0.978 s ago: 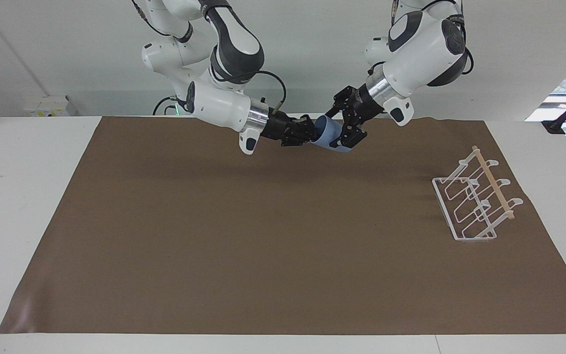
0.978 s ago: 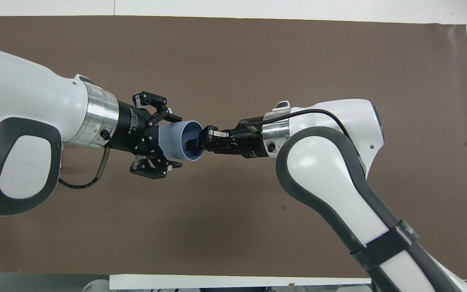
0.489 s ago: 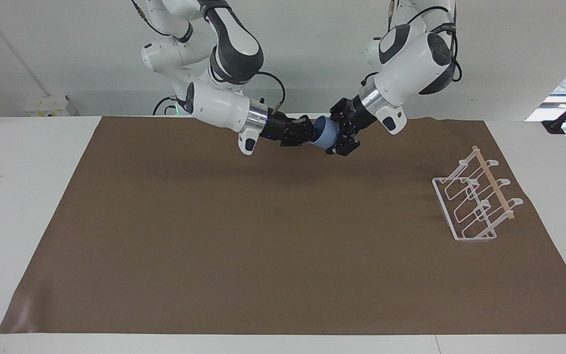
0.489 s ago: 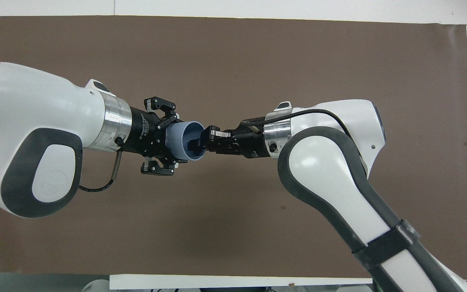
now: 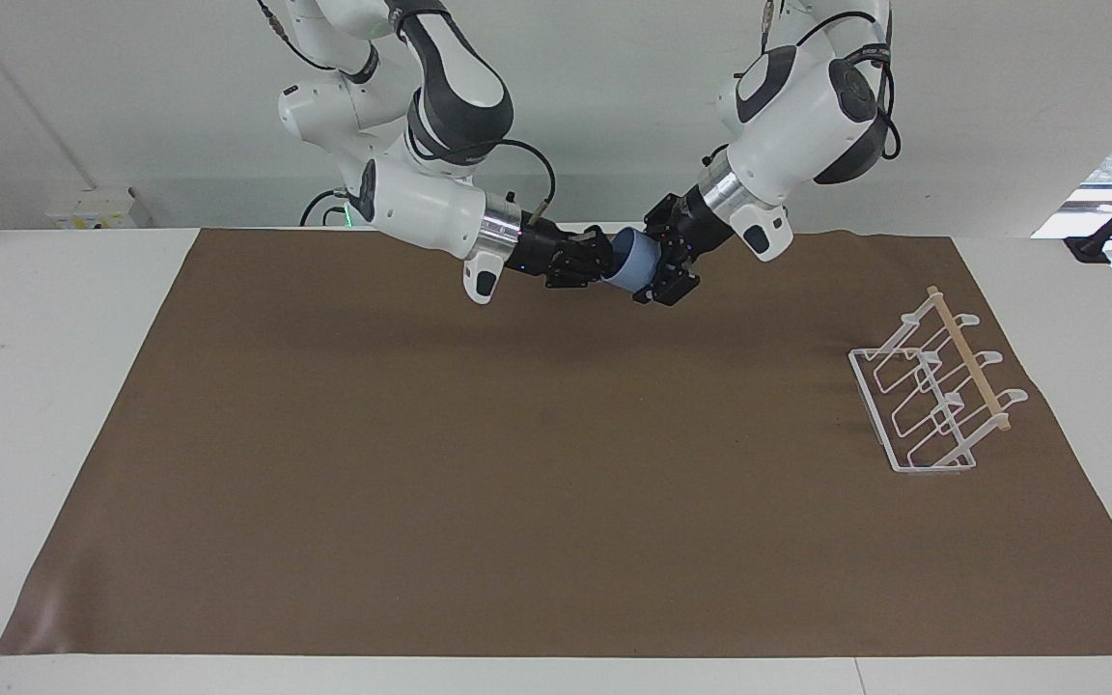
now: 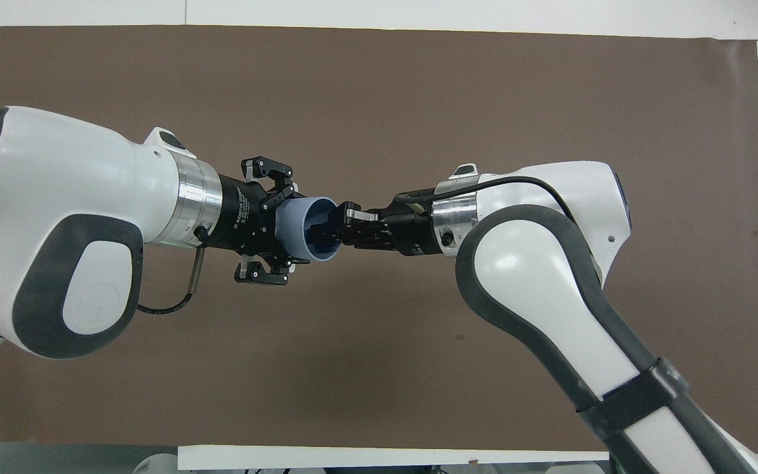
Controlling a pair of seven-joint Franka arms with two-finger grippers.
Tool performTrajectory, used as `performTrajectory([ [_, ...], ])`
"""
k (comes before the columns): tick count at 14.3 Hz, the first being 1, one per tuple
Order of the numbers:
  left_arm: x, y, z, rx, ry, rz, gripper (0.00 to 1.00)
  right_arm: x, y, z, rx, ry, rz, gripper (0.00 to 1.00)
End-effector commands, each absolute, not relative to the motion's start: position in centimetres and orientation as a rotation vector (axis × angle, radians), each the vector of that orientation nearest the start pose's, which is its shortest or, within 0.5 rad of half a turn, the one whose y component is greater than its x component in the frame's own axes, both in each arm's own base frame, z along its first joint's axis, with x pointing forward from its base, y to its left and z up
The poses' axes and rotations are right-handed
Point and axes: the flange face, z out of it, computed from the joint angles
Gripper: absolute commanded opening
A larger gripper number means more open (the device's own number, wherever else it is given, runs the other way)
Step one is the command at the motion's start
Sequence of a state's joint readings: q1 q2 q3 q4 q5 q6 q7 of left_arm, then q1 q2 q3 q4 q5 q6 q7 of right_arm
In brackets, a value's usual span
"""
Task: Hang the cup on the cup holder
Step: 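Grasp the cup base with the left gripper from the right gripper, then carry the cup toward the rack while the right gripper withdraws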
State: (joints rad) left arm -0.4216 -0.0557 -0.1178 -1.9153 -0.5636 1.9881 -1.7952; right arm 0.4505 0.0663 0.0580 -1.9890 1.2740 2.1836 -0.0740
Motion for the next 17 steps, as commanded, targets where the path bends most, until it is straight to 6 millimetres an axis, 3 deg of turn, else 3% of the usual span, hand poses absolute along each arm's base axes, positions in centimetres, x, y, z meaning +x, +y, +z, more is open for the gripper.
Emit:
performTrajectory([
  [1,45.7,-31.9,53.9,-2.536,-2.243,0.744,0.0,50.5,32.0,47.6,-2.043,0.184,0.123,0.99],
  [3,46.0,-31.6,53.7,-2.538,-2.253,0.737,0.0,51.0,31.2,48.5,-2.051,0.17,0.099,0.99],
  [4,46.8,-30.3,53.8,-2.514,-2.293,0.73,0.0,51.6,29.9,48.9,-2.07,0.168,0.072,0.99],
  [7,48.8,-26.6,53.4,-2.465,-2.352,0.716,0.0,53.4,24.0,51.1,-2.2,0.13,-0.068,0.99],
  [9,49.9,-23.8,53.0,-2.532,-2.281,0.652,0.0,54.5,19.6,52.0,-2.249,0.151,-0.118,0.99],
  [11,50.1,-21.5,52.0,-2.794,-1.761,0.239,0.0,55.3,15.0,52.5,-2.334,0.159,-0.164,0.99],
  [12,50.5,-20.8,52.0,-2.865,-1.616,0.178,0.0,55.5,13.3,52.3,-2.404,0.141,-0.189,0.99],
  [13,51.7,-18.8,51.7,-2.877,-1.577,0.143,0.0,55.7,11.8,52.0,-2.474,0.123,-0.205,0.99],
  [14,52.4,-17.5,51.7,-2.863,-1.485,0.005,0.0,55.8,9.9,51.6,-2.554,0.106,-0.203,0.99],
  [16,52.9,-17.4,50.8,-2.802,-1.294,-0.215,0.0,55.8,8.3,51.3,-2.732,0.0,-0.215,0.99],
  [17,53.1,-18.9,49.3,-2.761,-1.142,-0.303,0.0,55.8,7.1,52.1,-2.824,-0.057,-0.209,0.99],
])
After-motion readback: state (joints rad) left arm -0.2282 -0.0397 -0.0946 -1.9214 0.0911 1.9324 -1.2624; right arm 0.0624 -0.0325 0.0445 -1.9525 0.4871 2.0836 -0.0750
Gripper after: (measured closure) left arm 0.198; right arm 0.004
